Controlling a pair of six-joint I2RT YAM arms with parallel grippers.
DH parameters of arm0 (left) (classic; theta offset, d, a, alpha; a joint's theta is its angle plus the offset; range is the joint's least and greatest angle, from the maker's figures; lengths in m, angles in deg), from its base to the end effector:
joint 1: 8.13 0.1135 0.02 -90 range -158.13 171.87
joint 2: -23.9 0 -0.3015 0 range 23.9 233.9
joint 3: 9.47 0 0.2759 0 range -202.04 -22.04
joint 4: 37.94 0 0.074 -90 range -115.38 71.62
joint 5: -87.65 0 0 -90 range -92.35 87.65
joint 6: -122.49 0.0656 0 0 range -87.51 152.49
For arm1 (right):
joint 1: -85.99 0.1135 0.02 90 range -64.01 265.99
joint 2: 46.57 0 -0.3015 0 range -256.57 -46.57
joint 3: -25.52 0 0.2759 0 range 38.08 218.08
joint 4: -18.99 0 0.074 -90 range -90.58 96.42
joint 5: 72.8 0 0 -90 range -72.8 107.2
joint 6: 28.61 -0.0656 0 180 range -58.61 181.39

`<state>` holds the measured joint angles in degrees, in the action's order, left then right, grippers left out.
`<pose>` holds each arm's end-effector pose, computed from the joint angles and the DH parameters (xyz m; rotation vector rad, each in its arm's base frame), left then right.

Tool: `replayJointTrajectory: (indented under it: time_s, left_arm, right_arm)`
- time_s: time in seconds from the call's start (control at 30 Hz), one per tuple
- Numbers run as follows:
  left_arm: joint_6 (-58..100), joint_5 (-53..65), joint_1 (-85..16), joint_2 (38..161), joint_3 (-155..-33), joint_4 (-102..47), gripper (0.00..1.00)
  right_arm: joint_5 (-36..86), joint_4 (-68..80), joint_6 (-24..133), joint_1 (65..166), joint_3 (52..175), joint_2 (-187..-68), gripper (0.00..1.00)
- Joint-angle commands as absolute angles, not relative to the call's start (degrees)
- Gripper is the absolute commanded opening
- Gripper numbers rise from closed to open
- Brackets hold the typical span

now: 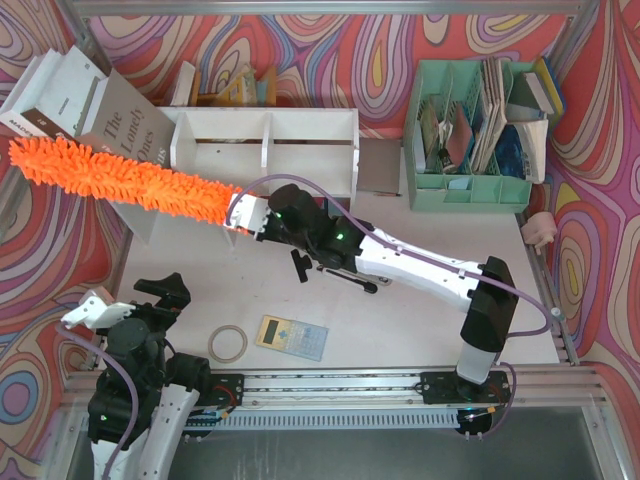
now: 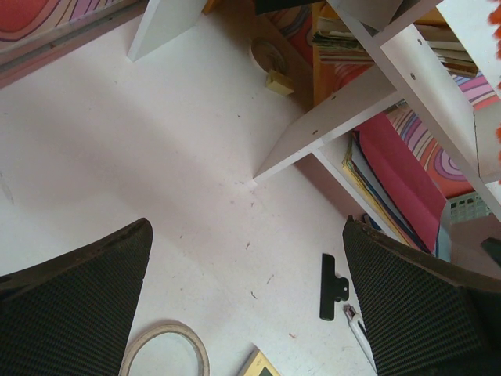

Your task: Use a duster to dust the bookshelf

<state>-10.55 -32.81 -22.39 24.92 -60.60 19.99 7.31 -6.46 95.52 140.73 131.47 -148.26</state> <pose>0.0322 0.0261 0.3128 -0.7901 1.5019 -0.2959 0.2895 0.3899 0.3791 -1.2710 1.4598 0.0722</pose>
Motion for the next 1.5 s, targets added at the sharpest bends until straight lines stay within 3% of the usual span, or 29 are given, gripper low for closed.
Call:
replayJointTrajectory:
  time_s: [0.0, 0.63, 1.47]
  left_arm:
    - [-9.91, -33.86, -22.44, 24.19, -60.27, 20.48, 0.98]
    - [-9.94, -33.74, -22.40, 24.21, -59.95, 19.98, 0.98]
    - [-9.78, -33.21, -22.37, 24.34, -59.64, 19.45, 0.98]
  right_arm:
    - [5.81, -3.39, 94.62, 141.19, 133.92, -146.86, 0.00]
    - [4.18, -2.18, 91.63, 141.84, 122.47, -145.61, 0.00]
    - [6.70, 1.06, 91.70, 143.11, 130.87, -140.49, 0.00]
